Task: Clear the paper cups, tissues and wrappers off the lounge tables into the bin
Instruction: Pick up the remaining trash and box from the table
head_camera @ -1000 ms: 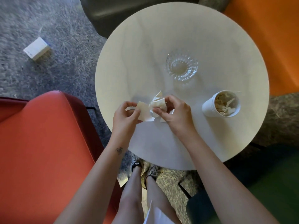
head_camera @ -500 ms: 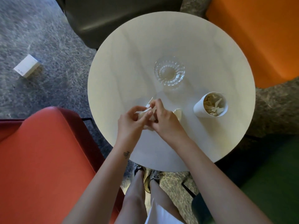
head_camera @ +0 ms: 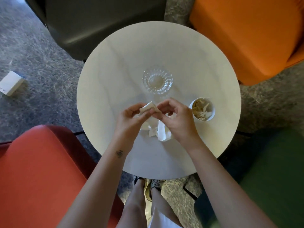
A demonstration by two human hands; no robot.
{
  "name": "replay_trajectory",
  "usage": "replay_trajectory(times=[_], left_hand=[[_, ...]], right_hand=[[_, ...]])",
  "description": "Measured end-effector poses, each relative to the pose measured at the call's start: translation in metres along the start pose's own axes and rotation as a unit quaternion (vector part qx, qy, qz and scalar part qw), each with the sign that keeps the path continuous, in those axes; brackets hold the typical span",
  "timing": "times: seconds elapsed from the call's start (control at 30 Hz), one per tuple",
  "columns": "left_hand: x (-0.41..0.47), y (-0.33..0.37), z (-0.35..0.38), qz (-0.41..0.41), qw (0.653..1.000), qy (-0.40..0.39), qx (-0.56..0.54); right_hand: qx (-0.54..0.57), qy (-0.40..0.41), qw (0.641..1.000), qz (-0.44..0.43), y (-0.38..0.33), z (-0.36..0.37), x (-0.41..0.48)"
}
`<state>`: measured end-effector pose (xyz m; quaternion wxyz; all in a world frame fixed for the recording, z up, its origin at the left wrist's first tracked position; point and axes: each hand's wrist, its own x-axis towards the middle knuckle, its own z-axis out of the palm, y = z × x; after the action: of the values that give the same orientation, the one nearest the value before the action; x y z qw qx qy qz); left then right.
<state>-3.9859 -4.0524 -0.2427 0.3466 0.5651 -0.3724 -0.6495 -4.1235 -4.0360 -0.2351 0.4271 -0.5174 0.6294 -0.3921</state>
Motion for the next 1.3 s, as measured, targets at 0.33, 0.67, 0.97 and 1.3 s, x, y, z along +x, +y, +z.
replay_trajectory(times=[0.33,0.67,0.97,1.3], left_hand=[[0.014,0.015,0.084,0.100,0.974,-0.103,0.174],[0.031,-0.020,0.096,0.143,0.934,-0.104,0.310],[0.043,-0.032,0.099,0.143,0.926,-0.153,0.314],[0.049,-0.033,0.099,0.154,0.928,-0.155,0.302]], right_hand=[[-0.030,0.214,0.973,0.083,0.022,-0.098,-0.013],[-0.136,0.251,0.942,0.176,0.053,-0.085,-0.004],[-0.400,0.224,0.870,0.180,0.059,-0.073,0.008],[-0.509,0.195,0.825,0.150,0.057,-0.074,0.015]])
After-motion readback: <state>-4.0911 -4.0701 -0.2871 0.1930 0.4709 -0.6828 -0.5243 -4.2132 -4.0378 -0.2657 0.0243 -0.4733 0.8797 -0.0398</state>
